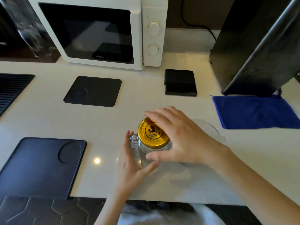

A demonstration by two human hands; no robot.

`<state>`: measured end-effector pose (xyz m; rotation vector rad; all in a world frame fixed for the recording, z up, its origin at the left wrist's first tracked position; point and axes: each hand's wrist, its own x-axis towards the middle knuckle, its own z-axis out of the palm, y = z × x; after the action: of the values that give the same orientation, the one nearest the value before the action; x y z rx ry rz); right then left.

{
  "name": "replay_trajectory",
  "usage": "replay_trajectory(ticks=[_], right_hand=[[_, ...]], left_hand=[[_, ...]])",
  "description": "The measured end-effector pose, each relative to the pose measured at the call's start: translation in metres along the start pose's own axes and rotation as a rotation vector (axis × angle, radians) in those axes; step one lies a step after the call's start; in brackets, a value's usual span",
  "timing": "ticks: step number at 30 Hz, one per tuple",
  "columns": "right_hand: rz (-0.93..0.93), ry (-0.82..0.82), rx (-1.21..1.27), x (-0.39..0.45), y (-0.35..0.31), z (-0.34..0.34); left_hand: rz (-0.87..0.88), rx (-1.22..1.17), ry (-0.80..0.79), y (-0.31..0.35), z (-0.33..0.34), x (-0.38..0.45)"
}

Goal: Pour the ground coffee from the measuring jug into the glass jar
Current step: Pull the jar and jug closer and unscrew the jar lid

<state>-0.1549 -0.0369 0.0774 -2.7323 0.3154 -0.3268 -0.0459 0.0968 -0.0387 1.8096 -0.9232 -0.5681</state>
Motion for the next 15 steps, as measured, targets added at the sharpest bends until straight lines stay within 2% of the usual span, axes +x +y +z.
replay_trajectory(ticks=[3,9,11,15], right_hand=[[-0.039,0.017,-0.068,0.006,0.000,0.003],[-0.005,0.094,0.100,0.011,0.008,-0.014],[0.058,0.135,0.207,0.012,0.014,-0.023],[0.254,0.190,0.594,0.015,0.042,-0.039]], left_hand=[[-0.011,0.020,0.009,-0.001,0.001,0.000],[-0.019,0.019,0.018,-0.004,0.000,0.001],[-0.015,0.031,0.024,-0.003,0.001,0.001],[-0.015,0.031,0.041,-0.003,0.001,0.002]])
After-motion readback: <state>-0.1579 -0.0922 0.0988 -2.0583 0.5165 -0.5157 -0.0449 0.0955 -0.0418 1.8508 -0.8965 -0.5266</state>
